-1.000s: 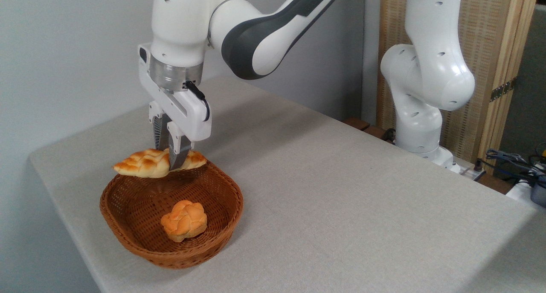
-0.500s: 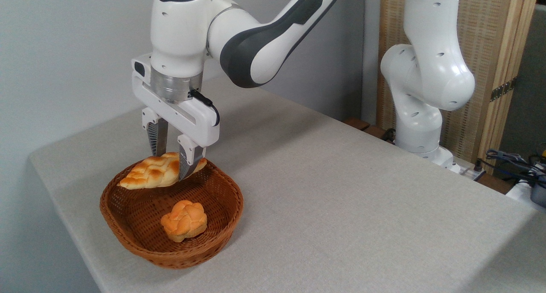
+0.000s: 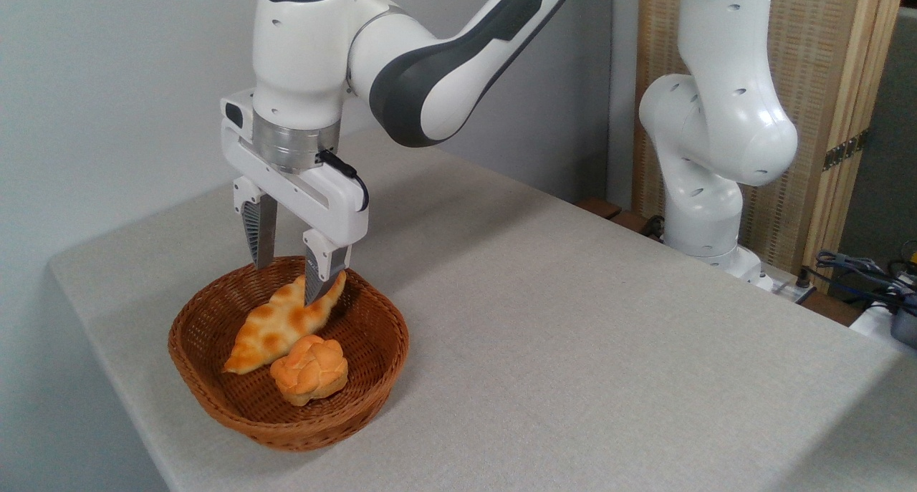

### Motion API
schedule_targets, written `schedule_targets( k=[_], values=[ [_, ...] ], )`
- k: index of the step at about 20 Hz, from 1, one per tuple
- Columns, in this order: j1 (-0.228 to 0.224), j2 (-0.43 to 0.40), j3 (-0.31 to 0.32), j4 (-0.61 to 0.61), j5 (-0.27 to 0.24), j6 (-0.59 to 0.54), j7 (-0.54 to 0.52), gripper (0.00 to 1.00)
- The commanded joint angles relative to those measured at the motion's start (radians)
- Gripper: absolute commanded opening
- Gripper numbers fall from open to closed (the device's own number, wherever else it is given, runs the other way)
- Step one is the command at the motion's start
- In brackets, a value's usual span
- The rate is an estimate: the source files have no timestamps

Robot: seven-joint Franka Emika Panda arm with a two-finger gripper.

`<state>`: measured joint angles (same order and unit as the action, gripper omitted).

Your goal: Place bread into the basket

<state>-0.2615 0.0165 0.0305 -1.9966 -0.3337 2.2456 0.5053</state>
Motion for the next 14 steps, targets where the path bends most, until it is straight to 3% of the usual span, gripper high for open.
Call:
schedule_targets(
  k=[1,5,10,12,14],
  values=[
    [-0.001,-0.004,0.006,0.007,-0.015,0.005,0.002,1.0],
    [0.001,-0.035,0.011,0.025,0.016,-0.039,0.038,1.0],
    [0.03,-0.036,0.0,0.18,0.218,-0.331,0.053,1.0],
    [0.044,-0.036,-0.003,0.237,0.246,-0.426,0.053,1.0],
    [0.059,-0.035,-0.004,0.272,0.26,-0.443,0.059,1.0]
  ],
)
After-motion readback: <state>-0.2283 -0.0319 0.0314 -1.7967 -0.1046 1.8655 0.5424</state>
